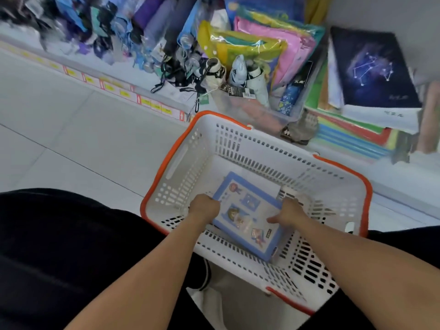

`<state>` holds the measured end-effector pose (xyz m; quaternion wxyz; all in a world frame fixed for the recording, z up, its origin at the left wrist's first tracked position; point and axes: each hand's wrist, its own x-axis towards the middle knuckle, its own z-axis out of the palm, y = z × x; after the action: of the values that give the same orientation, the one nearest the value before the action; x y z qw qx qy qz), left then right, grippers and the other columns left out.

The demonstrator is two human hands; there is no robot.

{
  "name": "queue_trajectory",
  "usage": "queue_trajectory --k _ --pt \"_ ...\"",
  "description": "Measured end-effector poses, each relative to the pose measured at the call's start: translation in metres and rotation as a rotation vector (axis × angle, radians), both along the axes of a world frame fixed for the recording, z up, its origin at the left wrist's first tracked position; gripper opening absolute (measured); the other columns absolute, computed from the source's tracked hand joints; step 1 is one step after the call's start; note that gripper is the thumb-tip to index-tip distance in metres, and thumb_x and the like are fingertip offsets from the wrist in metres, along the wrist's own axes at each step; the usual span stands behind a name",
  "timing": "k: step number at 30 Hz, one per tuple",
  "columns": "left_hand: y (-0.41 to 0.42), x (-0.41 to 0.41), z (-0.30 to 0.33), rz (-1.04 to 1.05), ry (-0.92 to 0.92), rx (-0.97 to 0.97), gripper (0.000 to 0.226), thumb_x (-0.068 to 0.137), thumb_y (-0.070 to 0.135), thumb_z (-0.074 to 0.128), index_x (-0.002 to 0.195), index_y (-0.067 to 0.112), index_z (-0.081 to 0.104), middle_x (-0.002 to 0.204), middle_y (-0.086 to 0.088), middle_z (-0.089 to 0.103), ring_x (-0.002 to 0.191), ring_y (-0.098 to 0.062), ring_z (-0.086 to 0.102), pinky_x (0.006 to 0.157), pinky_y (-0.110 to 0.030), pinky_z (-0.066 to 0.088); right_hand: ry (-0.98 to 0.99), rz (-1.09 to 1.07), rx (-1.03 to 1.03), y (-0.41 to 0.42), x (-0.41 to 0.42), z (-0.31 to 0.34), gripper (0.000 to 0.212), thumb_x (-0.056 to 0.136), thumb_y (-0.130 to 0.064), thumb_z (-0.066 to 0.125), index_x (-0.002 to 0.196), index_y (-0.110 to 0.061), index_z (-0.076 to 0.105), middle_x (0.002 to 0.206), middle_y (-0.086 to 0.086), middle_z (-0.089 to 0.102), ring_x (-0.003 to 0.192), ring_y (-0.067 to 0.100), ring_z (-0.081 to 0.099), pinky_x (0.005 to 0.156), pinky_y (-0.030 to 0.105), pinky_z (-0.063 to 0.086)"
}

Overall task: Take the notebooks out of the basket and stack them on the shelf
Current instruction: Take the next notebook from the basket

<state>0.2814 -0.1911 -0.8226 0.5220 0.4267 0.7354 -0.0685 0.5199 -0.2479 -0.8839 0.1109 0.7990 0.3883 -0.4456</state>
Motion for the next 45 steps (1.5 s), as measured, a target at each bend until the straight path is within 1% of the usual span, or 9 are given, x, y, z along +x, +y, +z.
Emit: queue_trajectory --k 4,8,12,15,19,23,31,40,45 --pt "-0.008 0.006 0.002 0.278 -0.162 -0.112 0.050 0.091 0.035 0.065 0.126 0.002 0.051 0.103 -0.012 0.055 0.099 -0.032 0.057 0.085 -0.039 0.053 -0.033 0.133 -0.076 0.019 0.003 0.015 0.033 0.097 -0.035 0.061 0.074 -0.019 0.043 0.069 0.002 0.040 0.058 0.015 0.043 0.053 0.025 0.036" --pt "-0.010 0.017 0.005 0.501 -0.332 -0.248 0.087 0.078 0.049 0.076 0.144 0.006 0.041 0.149 -0.010 0.041 0.132 -0.033 0.044 0.095 -0.043 0.044 0.503 -0.416 -0.112 0.028 0.015 0.050 0.005 0.099 -0.017 0.059 0.098 -0.018 0.064 0.097 0.008 0.067 0.086 0.027 0.066 0.062 0.034 0.055" --pt "-0.012 0.014 0.007 0.741 -0.457 -0.212 0.081 0.055 0.046 0.091 0.122 0.009 0.063 0.116 -0.013 0.070 0.103 -0.034 0.068 0.085 -0.047 0.057 0.766 -0.678 -0.071 0.020 0.032 0.064 0.029 0.099 -0.013 0.056 0.127 -0.014 0.061 0.114 0.005 0.069 0.102 0.026 0.067 0.069 0.037 0.062" --pt "-0.013 0.017 0.013 0.638 -0.566 -0.177 0.043 0.083 0.026 0.077 0.119 0.007 0.063 0.105 -0.014 0.073 0.093 -0.037 0.070 0.078 -0.055 0.058 0.807 -0.670 -0.105 0.019 0.028 0.056 0.037 0.098 -0.016 0.057 0.135 -0.012 0.055 0.122 0.005 0.066 0.107 0.029 0.065 0.079 0.042 0.061" --pt "-0.015 0.025 0.024 0.315 -0.160 0.136 0.018 0.096 0.017 0.054 0.107 0.003 0.059 0.095 -0.017 0.067 0.083 -0.035 0.067 0.071 -0.045 0.059 0.425 -0.609 -0.078 0.016 0.006 0.035 0.064 0.088 -0.035 0.072 0.143 -0.015 0.045 0.149 0.003 0.044 0.129 0.030 0.048 0.105 0.050 0.045" --pt "-0.021 0.013 0.042 0.114 0.107 0.373 0.019 0.091 0.008 0.050 0.109 0.007 0.056 0.076 -0.003 0.055 0.067 -0.024 0.055 0.060 -0.030 0.044 0.464 -0.748 -0.061 0.013 -0.017 0.027 0.072 0.088 -0.031 0.073 0.148 -0.012 0.038 0.157 0.007 0.033 0.144 0.031 0.031 0.114 0.053 0.032" --pt "-0.013 -0.002 0.038 0.220 0.119 0.271 0.025 0.093 0.011 0.049 0.114 0.001 0.056 0.101 -0.016 0.062 0.081 -0.032 0.057 0.069 -0.035 0.050 0.588 -0.986 -0.017 0.015 -0.022 0.034 0.026 0.095 -0.025 0.064 0.115 -0.011 0.057 0.097 0.010 0.063 0.084 0.026 0.060 0.095 0.049 0.048" --pt "-0.022 0.003 0.048 0.268 0.066 0.256 0.022 0.093 0.011 0.049 0.113 0.002 0.054 0.105 -0.017 0.061 0.090 -0.036 0.062 0.076 -0.040 0.056 0.578 -0.898 0.034 0.024 -0.035 0.052 0.058 0.095 -0.028 0.064 0.147 -0.013 0.041 0.159 0.009 0.029 0.145 0.033 0.027 0.115 0.052 0.030" --pt "-0.027 -0.002 0.047 0.349 0.057 0.238 0.025 0.092 0.013 0.051 0.113 0.000 0.055 0.099 -0.016 0.061 0.083 -0.035 0.062 0.077 -0.046 0.058 0.547 -0.962 -0.064 0.006 -0.043 0.045 0.075 0.093 -0.025 0.068 0.153 -0.010 0.026 0.160 0.013 0.023 0.146 0.035 0.023 0.115 0.056 0.029"
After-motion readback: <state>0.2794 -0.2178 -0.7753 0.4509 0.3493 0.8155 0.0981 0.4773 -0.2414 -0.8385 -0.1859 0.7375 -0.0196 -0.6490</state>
